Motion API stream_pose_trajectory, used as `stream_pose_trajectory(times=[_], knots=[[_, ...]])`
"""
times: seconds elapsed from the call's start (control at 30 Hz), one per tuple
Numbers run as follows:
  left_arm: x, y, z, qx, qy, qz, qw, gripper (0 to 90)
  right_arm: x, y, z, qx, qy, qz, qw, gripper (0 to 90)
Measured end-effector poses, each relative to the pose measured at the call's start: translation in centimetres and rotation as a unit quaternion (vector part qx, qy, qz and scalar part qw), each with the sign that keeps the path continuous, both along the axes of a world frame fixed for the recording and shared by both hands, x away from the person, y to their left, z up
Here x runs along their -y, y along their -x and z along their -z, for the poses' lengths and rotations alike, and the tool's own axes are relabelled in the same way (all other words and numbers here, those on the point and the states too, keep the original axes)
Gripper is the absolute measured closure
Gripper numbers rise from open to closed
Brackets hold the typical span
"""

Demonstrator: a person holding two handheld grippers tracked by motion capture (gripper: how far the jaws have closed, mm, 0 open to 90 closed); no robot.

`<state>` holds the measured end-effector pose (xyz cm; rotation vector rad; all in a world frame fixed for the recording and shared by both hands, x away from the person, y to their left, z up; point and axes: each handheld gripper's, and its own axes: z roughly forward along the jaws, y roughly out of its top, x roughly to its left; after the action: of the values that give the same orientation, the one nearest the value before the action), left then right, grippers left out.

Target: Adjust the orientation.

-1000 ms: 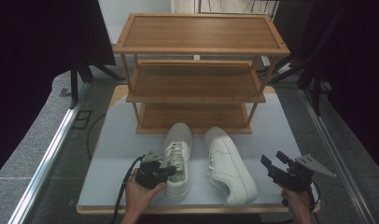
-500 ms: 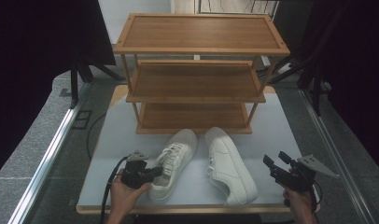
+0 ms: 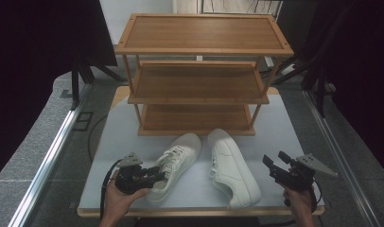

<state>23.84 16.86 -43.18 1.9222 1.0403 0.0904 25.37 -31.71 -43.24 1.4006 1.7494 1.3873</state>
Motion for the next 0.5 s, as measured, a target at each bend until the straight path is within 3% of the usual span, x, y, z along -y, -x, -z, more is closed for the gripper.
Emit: stream_pose_trajectory(times=[0.03, 0.17, 0.5], knots=[[-0.3, 0.2, -0.5, 0.012, 0.014, 0.005, 0.9998, 59.1, -0.1, 0.0, 0.0, 0.001, 0.0, -0.001, 1.0, 29.9], [-0.9, 0.3, -1.1, 0.025, 0.038, 0.001, 0.999, 52.0, -0.6, 0.1, 0.0, 0.0, 0.008, -0.014, 0.9999, 28.8], [-1.6, -0.3, -0.9, 0.029, 0.057, -0.035, 0.9973, 42.0, -1.1, 1.0, -0.6, 0.003, 0.014, -0.036, 0.9993, 30.2]])
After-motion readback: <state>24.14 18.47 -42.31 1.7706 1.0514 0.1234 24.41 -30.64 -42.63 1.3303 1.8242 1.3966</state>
